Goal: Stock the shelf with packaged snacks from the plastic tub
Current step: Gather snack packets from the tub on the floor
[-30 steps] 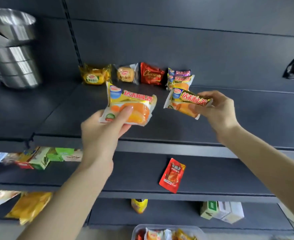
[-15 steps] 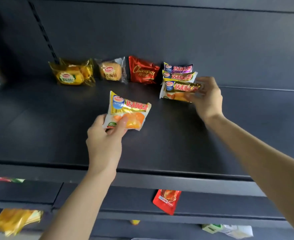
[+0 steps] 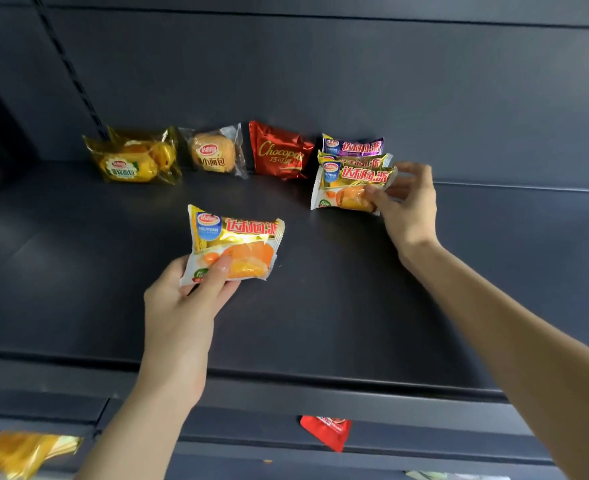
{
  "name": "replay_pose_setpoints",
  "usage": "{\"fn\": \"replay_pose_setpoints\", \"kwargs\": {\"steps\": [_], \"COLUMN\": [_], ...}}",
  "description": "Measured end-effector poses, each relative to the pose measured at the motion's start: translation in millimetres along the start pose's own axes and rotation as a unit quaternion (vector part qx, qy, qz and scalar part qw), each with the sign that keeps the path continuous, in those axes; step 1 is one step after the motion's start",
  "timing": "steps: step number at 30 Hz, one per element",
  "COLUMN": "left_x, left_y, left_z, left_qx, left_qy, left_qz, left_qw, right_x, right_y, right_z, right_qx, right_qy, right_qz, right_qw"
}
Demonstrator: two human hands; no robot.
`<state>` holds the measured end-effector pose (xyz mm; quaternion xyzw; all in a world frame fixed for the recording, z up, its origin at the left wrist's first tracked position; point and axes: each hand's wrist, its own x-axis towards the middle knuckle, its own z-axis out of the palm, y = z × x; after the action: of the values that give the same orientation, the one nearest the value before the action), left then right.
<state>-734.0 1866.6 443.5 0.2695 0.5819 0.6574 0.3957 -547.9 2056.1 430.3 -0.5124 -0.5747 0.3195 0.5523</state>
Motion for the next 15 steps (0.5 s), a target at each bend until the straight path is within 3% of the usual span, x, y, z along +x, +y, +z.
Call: {"fn": "replay_pose_setpoints", "kwargs": {"steps": [6, 12, 15], "left_x": [0, 4, 12], "left_y": [0, 6, 8], "left_z": [0, 6, 25], "left_qx": [0.013, -0.017, -0.029], "left_qy": [0.002, -0.010, -0.021], "left_qz": [-0.001, -0.036, -0.051], "left_qw": [1.000, 0.999, 0.998], "right_x": [0, -7, -25], "right_y": [1, -8, -19], "right_z": [0, -7, -13], "right_qx": [0.010, 0.027, 0.085], "right_qy": [-0.004, 0.042, 0.032], "right_qz": [0.019, 0.029, 0.031], "right_qw": [1.000, 0.998, 0.995]}}
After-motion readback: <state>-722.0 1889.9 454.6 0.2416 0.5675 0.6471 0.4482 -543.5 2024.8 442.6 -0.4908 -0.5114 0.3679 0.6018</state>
